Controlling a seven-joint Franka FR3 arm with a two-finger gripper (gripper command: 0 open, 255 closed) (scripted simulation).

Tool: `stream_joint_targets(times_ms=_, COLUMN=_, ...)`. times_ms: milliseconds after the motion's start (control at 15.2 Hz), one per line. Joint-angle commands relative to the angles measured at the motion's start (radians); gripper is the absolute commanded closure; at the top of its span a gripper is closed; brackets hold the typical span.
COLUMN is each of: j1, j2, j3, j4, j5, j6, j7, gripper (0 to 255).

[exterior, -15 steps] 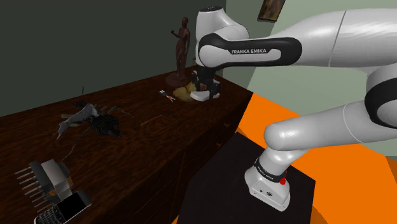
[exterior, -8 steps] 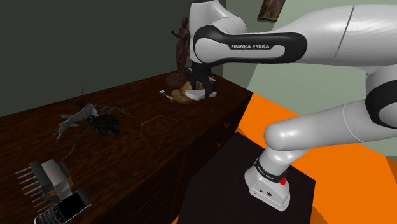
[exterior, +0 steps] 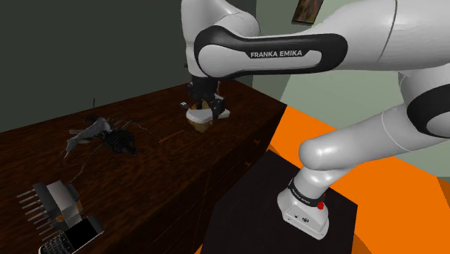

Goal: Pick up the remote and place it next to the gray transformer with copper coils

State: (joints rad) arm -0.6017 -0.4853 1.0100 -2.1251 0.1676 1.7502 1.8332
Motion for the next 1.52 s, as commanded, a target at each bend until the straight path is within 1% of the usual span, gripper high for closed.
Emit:
stream_joint_targets(times_ms=0, j1=-0.029, j2=0.044, j3=0.077, j4=0.059, j5=-0.012, j6=-0.015, j7=0.065, gripper=255)
stream_joint_targets(times_ms=132, j1=-0.072, j2=0.092, j3=0.167, j4=0.117, j5=-0.032, j6=-0.027, j7=0.13, gripper=255)
stream_joint_targets(times_ms=198, j1=-0.102, j2=0.119, j3=0.221, j4=0.148, j5=-0.046, j6=-0.034, j7=0.165, gripper=255)
stream_joint_targets(times_ms=264, j1=-0.139, j2=0.149, j3=0.285, j4=0.181, j5=-0.062, j6=-0.041, j7=0.202, gripper=255)
stream_joint_targets(times_ms=330, j1=-0.19, j2=0.178, j3=0.361, j4=0.214, j5=-0.08, j6=-0.049, j7=0.238, gripper=255)
stream_joint_targets(times_ms=396, j1=-0.258, j2=0.203, j3=0.454, j4=0.249, j5=-0.097, j6=-0.057, j7=0.273, gripper=255)
stream_joint_targets(times_ms=462, j1=-0.347, j2=0.211, j3=0.56, j4=0.286, j5=-0.099, j6=-0.068, j7=0.295, gripper=255)
stream_joint_targets(times_ms=528, j1=-0.436, j2=0.195, j3=0.656, j4=0.324, j5=-0.083, j6=-0.08, j7=0.302, gripper=255)
stream_joint_targets(times_ms=594, j1=-0.508, j2=0.159, j3=0.724, j4=0.365, j5=-0.051, j6=-0.096, j7=0.296, gripper=255)
stream_joint_targets(times_ms=660, j1=-0.565, j2=0.118, j3=0.773, j4=0.408, j5=-0.015, j6=-0.113, j7=0.289, gripper=255)
stream_joint_targets(times_ms=792, j1=-0.657, j2=0.038, j3=0.847, j4=0.5, j5=0.053, j6=-0.152, j7=0.278, gripper=255)
stream_joint_targets(times_ms=1056, j1=-0.817, j2=-0.103, j3=0.967, j4=0.715, j5=0.159, j6=-0.245, j7=0.29, gripper=255)
stream_joint_targets(times_ms=1122, j1=-0.856, j2=-0.138, j3=0.994, j4=0.777, j5=0.183, j6=-0.272, j7=0.298, gripper=255)
stream_joint_targets(times_ms=1188, j1=-0.92, j2=-0.194, j3=1.034, j4=0.886, j5=0.221, j6=-0.318, j7=0.315, gripper=255)
stream_joint_targets(times_ms=1452, j1=-0.897, j2=-0.197, j3=1.034, j4=0.824, j5=0.223, j6=-0.264, j7=0.313, gripper=255)
